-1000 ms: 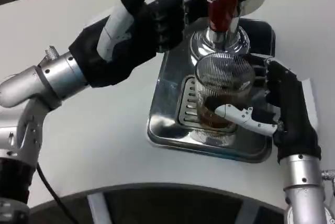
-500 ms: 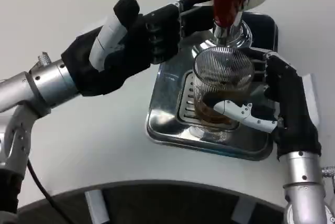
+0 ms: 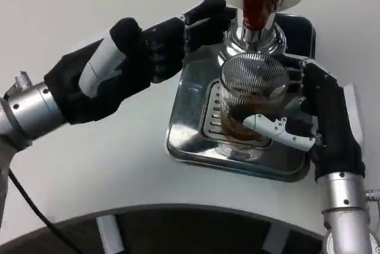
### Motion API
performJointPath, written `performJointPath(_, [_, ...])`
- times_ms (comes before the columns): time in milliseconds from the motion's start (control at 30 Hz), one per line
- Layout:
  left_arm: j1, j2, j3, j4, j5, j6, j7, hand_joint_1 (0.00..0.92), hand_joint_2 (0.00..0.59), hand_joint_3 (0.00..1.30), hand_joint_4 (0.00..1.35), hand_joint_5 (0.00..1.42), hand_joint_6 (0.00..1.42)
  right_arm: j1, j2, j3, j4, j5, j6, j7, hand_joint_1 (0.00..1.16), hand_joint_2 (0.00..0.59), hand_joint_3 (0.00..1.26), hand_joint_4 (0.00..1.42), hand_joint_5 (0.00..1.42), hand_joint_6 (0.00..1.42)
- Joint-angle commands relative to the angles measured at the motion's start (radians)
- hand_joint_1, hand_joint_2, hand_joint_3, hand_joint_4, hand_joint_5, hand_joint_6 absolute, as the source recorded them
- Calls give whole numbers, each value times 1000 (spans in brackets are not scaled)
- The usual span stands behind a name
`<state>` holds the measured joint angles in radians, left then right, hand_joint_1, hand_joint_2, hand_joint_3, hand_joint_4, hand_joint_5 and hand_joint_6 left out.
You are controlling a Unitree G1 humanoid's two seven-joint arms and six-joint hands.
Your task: Grasp the cup under the faucet to collect the drink, then remove the cup.
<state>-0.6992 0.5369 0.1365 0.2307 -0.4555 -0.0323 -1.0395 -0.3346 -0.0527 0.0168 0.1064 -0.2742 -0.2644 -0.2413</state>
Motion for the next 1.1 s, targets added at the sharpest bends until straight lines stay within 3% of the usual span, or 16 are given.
performJointPath(33, [61, 31, 18, -62, 15, -1, 20, 0, 23, 0, 0, 0, 0, 45, 0, 3, -32, 10, 7, 14, 979, 122, 757, 850, 1080, 1112])
performJointPath(600, [291, 94, 39, -353, 112, -79, 125, 0, 32, 0, 0, 0, 0, 169, -7, -7, -232, 23, 38, 79, 978, 122, 757, 850, 1093, 1112])
performJointPath(1100, [505, 129, 57, -518, 164, -140, 165, 0, 34, 0, 0, 0, 0, 273, -44, -28, -421, 79, 74, 174, 971, 121, 757, 850, 1093, 1129])
